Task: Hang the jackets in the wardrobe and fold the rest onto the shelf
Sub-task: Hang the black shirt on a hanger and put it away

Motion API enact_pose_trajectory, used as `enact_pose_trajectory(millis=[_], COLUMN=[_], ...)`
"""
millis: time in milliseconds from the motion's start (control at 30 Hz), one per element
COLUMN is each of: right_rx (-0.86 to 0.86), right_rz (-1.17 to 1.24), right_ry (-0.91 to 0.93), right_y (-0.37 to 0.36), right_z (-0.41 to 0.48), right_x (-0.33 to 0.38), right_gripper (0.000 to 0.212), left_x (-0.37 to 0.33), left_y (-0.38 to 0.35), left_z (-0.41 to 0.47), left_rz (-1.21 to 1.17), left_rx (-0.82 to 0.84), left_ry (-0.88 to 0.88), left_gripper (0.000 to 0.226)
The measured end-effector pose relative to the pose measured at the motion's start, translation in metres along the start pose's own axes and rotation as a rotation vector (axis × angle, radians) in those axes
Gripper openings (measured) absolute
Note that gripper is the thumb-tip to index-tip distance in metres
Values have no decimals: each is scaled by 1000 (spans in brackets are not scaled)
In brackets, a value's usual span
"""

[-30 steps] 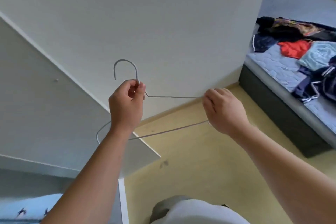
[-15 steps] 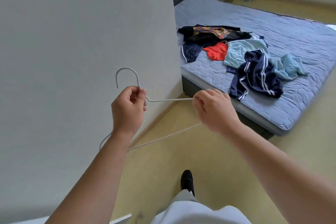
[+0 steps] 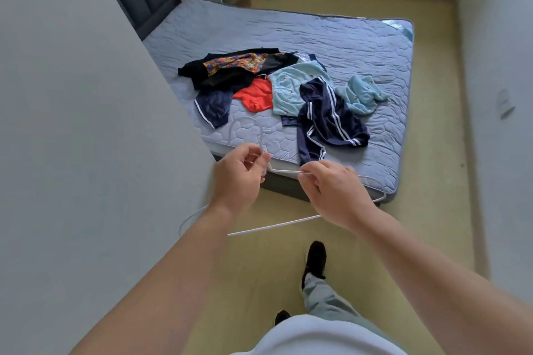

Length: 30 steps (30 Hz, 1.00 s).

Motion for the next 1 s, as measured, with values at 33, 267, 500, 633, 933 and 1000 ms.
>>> enact_pose_trajectory(millis=[33, 267, 500, 633, 933, 1000], right_rx=[-10, -11, 24, 46, 30, 49], right_rz=[8, 79, 230, 242, 307, 286], right_ry=[-15, -50, -159, -236, -433, -451], right_y=[-1, -8, -4, -7, -25, -35], right_z=[13, 118, 199, 231, 295, 313], right_x=[-9, -65, -124, -149, -175, -167], right_gripper=[27, 23, 18, 18, 13, 21], left_x=[-1, -6, 8, 24, 63, 73], left_y=[-17, -104, -143, -143, -180, -187], left_z=[15, 124, 218, 269, 365, 382], left_rz=[6, 169, 477, 646, 674, 662], left_rx=[43, 223, 456, 417, 551, 623], left_ry=[-14, -89, -157, -169, -166, -179], left_gripper=[8, 16, 21, 16, 18, 18])
Point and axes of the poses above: each hand's wrist, its own z-axis towards the middle knuckle, its own y-axis out of the back of the hand, x = y × z, the point moved 8 cm from there along z, towards the middle knuckle, and after that the axes turned 3 degrees about -x, right-handed, at the moved point
